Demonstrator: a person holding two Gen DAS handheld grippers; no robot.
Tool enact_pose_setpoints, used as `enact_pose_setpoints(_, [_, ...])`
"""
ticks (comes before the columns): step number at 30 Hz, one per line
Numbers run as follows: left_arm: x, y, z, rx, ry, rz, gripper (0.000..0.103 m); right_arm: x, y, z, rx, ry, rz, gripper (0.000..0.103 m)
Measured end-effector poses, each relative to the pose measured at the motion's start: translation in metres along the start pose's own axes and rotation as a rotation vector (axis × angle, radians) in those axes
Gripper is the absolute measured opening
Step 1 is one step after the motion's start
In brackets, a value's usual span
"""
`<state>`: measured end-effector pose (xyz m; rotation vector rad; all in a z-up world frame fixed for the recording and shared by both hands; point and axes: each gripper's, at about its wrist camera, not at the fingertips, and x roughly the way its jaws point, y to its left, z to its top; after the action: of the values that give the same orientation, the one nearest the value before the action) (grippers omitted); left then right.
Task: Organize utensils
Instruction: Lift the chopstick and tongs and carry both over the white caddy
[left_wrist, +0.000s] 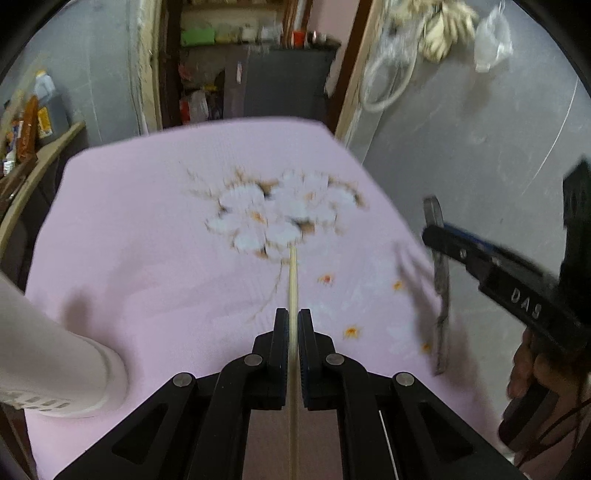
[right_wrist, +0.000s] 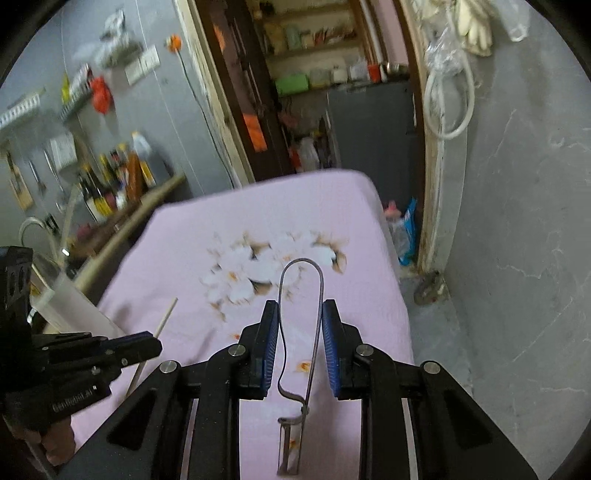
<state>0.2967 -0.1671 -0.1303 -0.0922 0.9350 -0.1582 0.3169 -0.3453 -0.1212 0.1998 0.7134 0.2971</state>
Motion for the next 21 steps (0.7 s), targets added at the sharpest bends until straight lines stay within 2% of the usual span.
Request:
enact_pose_setpoints(4, [-0.037, 0.014, 0.0, -0.053, -0.114, -0.047, 0.005, -0.021, 0.008, 0.001, 0.028, -0.071, 0.025, 0.021])
enact_pose_setpoints(8, [-0.067, 0.025, 0.001, -0.093, -0.195, -0.074, 0.005, -0.038, 0.026, 0.005, 0.021, -0.124, 0.026, 0.021])
enact_pose_setpoints(18, [-0.134, 0.063, 0.024, -0.162, -0.382, -0.085, 0.005, -0.069, 0.093, 0.041, -0.033, -0.209, 0.071, 0.021])
enact_pose_setpoints(21, [-0.155, 0.08, 0.031, -0.179, -0.442, -0.061, 0.005, -0.075, 0.121, 0.054, -0.067, -0.228, 0.097, 0.021])
